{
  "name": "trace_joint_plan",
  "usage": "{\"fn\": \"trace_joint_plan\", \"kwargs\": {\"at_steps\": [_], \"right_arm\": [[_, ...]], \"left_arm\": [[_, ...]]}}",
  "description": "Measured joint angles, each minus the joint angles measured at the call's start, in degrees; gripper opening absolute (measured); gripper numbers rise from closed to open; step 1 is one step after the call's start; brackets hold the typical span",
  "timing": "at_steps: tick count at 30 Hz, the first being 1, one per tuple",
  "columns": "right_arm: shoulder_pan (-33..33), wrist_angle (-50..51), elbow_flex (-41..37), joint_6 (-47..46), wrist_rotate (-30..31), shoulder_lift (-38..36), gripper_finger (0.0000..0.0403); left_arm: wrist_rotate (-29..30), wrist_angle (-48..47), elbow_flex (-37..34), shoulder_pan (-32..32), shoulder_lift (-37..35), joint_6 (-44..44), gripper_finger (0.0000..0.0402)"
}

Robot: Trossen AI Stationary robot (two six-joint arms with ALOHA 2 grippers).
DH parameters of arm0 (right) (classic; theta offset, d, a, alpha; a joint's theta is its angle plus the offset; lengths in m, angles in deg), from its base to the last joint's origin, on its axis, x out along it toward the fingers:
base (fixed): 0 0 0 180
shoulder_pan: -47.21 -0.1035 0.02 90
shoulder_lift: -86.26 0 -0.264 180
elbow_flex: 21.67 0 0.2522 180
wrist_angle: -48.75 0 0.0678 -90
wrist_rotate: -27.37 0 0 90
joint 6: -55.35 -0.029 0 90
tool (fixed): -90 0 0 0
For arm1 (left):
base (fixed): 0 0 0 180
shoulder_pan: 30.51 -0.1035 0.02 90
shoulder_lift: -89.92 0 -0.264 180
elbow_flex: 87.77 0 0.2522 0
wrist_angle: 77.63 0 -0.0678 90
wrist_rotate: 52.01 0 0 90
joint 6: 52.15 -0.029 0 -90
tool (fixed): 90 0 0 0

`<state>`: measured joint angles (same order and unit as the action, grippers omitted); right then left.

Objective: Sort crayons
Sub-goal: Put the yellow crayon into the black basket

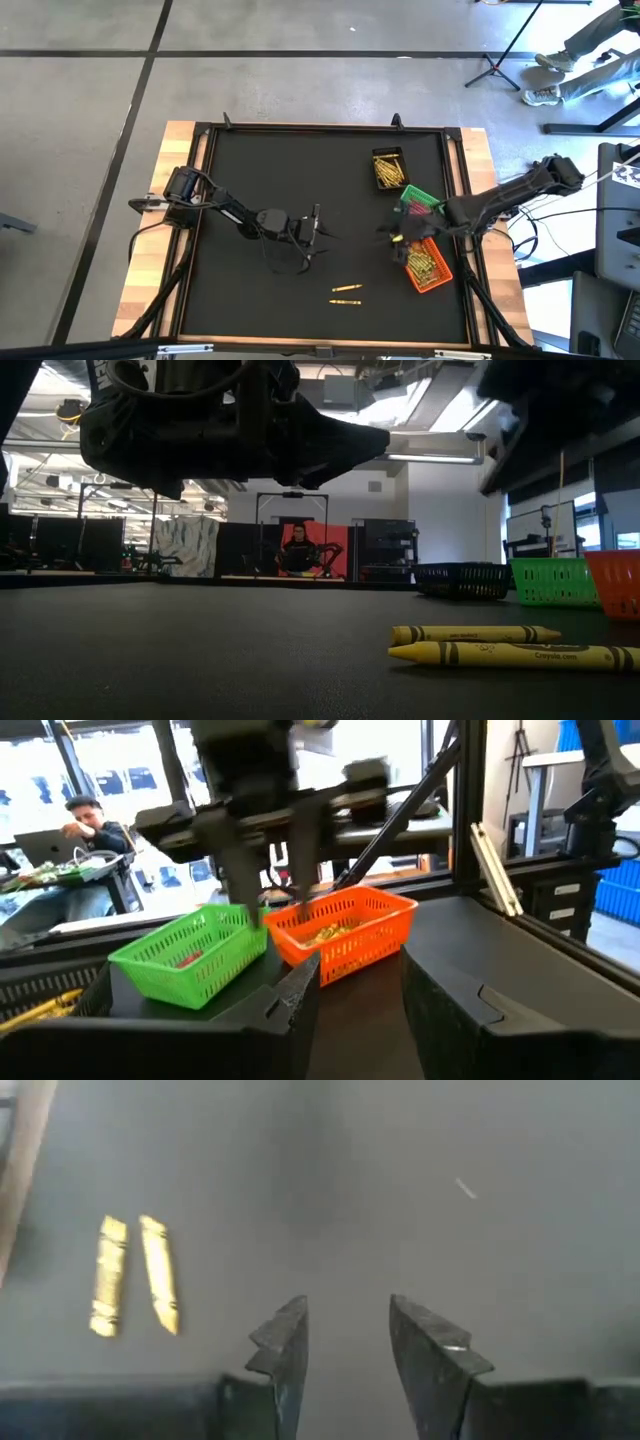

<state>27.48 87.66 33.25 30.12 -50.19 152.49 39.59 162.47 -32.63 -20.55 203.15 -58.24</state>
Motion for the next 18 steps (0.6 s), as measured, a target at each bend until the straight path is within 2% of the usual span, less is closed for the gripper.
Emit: {"fn": "trace_joint_plan", "kwargs": {"at_steps": [5,11,13,18], "right_arm": [[-3.62,-16.29,-4.10,3.84,-0.66,3.33,0.0138],[-6.88,-27.97,-5.31,7.31,-2.30,10.89,0.0141],[-7.72,-33.32,-5.17,7.74,-3.94,14.05,0.0152],[-9.74,-39.24,-4.40,8.96,-5.67,21.00,0.0191]], "left_arm": [[0.64,-2.54,0.23,0.23,0.00,0.00,0.0123],[2.24,-3.89,0.25,0.21,-0.02,0.00,0.0123],[2.37,-4.65,0.25,0.21,-0.04,0.02,0.0123],[2.37,-5.43,0.39,0.21,-0.04,0.30,0.0123]]}}
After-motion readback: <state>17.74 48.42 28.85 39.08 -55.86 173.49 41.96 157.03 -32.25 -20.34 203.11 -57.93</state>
